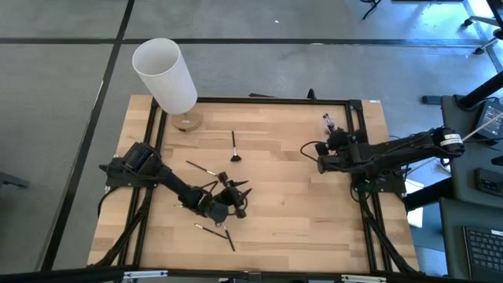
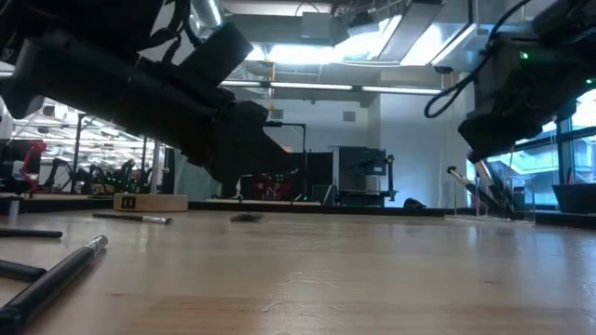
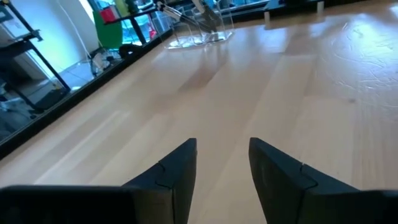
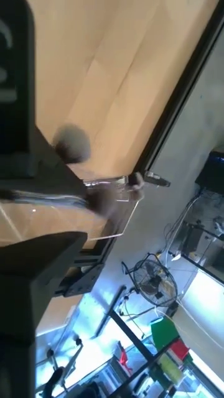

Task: Sort items
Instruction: Put the powder brush into the bottom section of the transparent organizer

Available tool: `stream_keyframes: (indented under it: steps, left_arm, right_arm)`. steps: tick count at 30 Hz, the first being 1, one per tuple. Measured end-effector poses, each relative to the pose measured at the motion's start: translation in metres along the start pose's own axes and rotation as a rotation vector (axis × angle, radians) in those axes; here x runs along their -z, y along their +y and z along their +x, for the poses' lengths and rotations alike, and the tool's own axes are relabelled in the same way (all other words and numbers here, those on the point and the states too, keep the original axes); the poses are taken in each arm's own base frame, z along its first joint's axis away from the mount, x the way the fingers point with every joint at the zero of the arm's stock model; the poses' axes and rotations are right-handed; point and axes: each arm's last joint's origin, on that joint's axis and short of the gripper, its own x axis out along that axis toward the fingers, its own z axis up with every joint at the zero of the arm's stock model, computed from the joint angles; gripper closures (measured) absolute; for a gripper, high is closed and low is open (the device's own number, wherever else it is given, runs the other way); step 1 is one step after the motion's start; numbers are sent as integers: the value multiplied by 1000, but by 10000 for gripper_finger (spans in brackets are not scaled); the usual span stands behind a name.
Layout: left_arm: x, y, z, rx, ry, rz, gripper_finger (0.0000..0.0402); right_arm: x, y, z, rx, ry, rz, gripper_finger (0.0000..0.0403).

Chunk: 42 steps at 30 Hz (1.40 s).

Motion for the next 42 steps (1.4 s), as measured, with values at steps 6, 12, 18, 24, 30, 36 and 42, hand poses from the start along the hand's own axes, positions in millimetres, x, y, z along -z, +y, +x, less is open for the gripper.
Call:
stream_keyframes:
  steps: [6,12,18,24,30,36,42]
  left_arm:
    - [0,-1,-3,-17,-7,2,258]
    - [0,-1,-3,-25,-10,-5,258]
    - [-1,-1,-3,-27,-14,-34,258]
    - [-1,0,-1,-33,-12,-36,258]
    - [-1,1,1,-34,-10,-35,258]
    - [-1,1,1,-30,-9,-11,258]
    - [-1,1,1,-9,-5,-16,258]
  right_arm:
    - [-17,4,-6,-42,21,-41,255]
    - [-41,4,-14,-63,14,-20,248]
    - [-69,-7,-9,-78,204,81,281]
    - [-90,-19,11,-92,347,39,315]
    - [-112,-36,27,-211,495,41,365]
    - [-112,-44,41,-294,592,70,396]
    - [-110,-48,46,-280,603,54,324]
